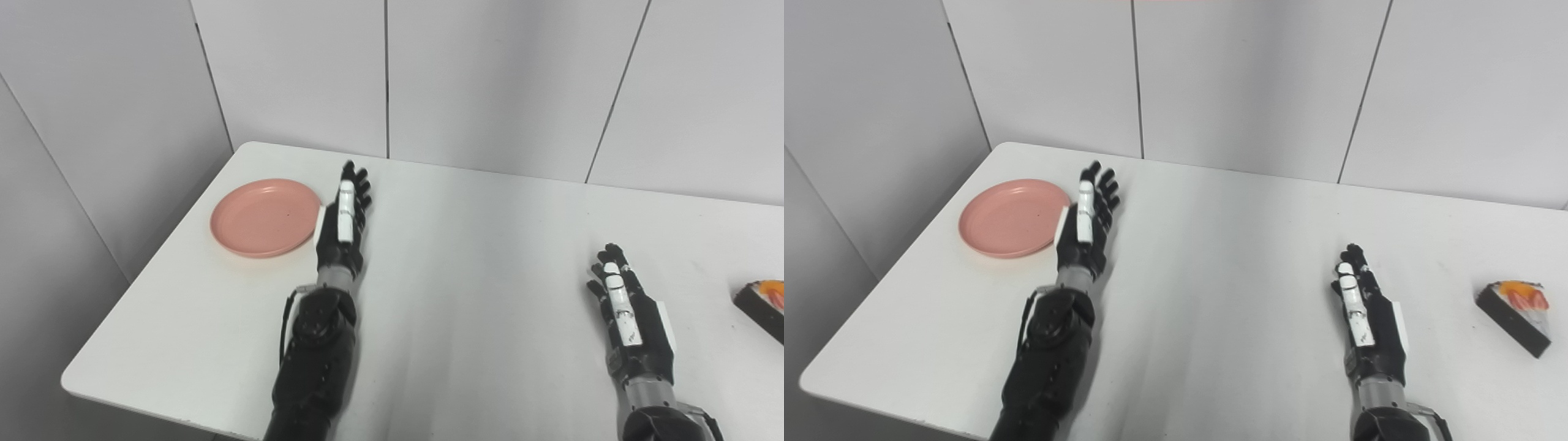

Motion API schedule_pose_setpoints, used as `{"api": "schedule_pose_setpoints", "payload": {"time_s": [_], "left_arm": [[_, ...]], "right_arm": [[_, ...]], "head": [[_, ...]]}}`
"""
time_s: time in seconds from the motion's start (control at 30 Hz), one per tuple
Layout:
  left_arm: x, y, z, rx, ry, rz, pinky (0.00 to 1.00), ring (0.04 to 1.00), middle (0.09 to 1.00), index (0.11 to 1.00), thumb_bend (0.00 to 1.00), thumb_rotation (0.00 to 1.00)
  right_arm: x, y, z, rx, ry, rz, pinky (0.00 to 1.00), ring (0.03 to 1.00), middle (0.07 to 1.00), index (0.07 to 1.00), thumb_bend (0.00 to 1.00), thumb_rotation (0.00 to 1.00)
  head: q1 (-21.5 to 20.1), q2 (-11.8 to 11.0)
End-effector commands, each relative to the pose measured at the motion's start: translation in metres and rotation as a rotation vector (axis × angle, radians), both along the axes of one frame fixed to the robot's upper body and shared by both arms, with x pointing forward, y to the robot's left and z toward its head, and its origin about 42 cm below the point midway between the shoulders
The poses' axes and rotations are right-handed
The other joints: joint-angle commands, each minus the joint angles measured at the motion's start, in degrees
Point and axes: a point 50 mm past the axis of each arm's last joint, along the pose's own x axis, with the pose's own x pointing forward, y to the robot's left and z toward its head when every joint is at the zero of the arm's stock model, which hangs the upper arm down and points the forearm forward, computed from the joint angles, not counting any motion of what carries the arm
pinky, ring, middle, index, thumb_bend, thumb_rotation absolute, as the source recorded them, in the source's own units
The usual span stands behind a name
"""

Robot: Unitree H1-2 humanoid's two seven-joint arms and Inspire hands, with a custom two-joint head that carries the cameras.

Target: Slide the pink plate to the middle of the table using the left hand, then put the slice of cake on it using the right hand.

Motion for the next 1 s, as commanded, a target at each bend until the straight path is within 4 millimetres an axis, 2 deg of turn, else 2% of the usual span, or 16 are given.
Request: {"api": "schedule_pose_setpoints", "payload": {"time_s": [0.0,0.13,0.23,0.33,0.47,0.83,0.97], "left_arm": [[0.01,0.014,0.031,-0.004,-0.109,0.04,0.98,0.958,0.939,0.955,0.69,1.0],[0.012,0.038,0.04,-0.01,-0.131,0.114,0.97,0.937,0.925,0.938,0.7,1.0],[0.013,0.057,0.047,-0.024,-0.147,0.184,0.93,0.902,0.888,0.894,0.71,1.0],[0.013,0.075,0.053,-0.029,-0.169,0.245,0.8,0.816,0.809,0.815,0.71,1.0],[0.014,0.103,0.057,-0.019,-0.18,0.31,0.78,0.776,0.771,0.774,0.71,1.0],[0.015,0.169,0.048,-0.018,-0.166,0.496,0.67,0.691,0.691,0.701,0.7,1.0],[0.012,0.193,0.043,-0.024,-0.164,0.554,0.68,0.686,0.689,0.699,0.72,1.0]], "right_arm": [[0.004,0.001,0.008,0.0,-0.06,0.001,0.93,0.937,0.934,0.919,0.5,0.76],[0.005,0.002,0.009,0.005,-0.058,-0.001,0.93,0.934,0.93,0.913,0.51,0.76],[0.005,0.001,0.008,0.003,-0.057,0.002,0.94,0.938,0.934,0.917,0.49,0.76],[0.005,0.001,0.008,0.0,-0.059,0.01,0.94,0.943,0.94,0.929,0.48,0.78],[0.004,0.001,0.009,0.013,-0.053,-0.002,0.93,0.931,0.931,0.918,0.5,0.75],[0.004,-0.001,0.007,0.022,-0.059,0.005,0.94,0.934,0.934,0.919,0.49,0.74],[0.005,-0.001,0.007,0.022,-0.062,0.006,0.93,0.931,0.929,0.912,0.51,0.74]], "head": [[0.1,0.0],[0.4,-0.4],[0.7,-0.7],[0.9,-0.7],[1.1,-0.8],[1.7,-0.8],[1.7,-0.6]]}}
